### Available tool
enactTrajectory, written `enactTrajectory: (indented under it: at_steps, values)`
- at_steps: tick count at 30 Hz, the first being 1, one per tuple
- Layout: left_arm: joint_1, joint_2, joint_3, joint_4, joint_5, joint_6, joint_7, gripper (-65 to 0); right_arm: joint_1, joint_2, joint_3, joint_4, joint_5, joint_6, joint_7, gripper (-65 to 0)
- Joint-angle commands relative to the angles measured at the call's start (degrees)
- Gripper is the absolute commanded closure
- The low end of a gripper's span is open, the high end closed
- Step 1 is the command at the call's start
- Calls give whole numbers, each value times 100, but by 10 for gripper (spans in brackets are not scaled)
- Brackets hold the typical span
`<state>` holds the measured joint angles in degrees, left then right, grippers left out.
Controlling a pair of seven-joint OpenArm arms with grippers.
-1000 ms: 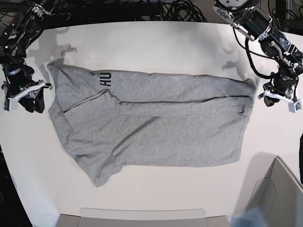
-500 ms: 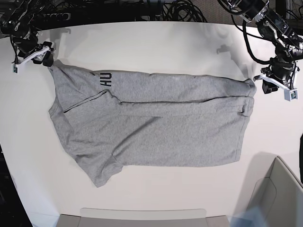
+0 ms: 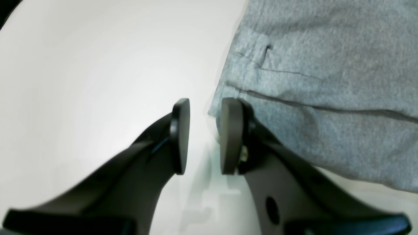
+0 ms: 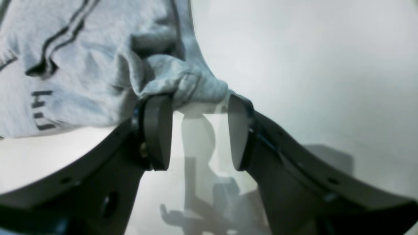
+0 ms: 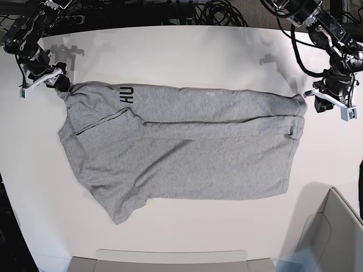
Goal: Fold the T-shirt properly
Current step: 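Grasp the folded edge near the collar with both grippers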
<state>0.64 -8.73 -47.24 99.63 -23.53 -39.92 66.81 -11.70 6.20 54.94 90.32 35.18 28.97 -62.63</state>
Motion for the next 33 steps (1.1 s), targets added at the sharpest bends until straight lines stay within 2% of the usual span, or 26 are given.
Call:
enactTrajectory:
  at_steps: [1, 5, 13, 15, 17, 21, 24, 28, 33]
  values:
    - [-51, -81, -10, 98, -43, -8, -136, -171, 32, 88, 23, 80, 117, 70, 78, -280]
    - [-60, -89, 17, 28, -69, -8, -136, -173, 146, 97, 23, 36, 82, 70, 78, -280]
    - [-385, -133, 272, -1273, -78, -8, -136, -174, 436, 114, -338, -290, -164, 70, 87, -280]
    - [-385, -274, 272, -1352, -87, -8, -92, -174, 436, 114, -355, -290, -173, 70, 87, -279]
    - [-377, -362, 272, -1370, -245, -8, -74, -176, 436, 114, -355, -290, -199, 70, 87, -279]
    - [-385, -529, 324, -1660, -711, -8, -65, -224, 428, 202, -355, -290, -199, 70, 87, -279]
    - [-412, -652, 342, -2188, -781, -8, -65, -223, 401, 246, -355, -290, -199, 70, 87, -279]
    - [-421, -881, 905, -2469, -1106, -8, -127, -223, 410, 281, -355, -298, -199, 70, 87, -279]
    - [-421, -863, 1036, -2495, -1168, -8, -136, -223, 428, 255, -355, -298, -199, 70, 87, -279]
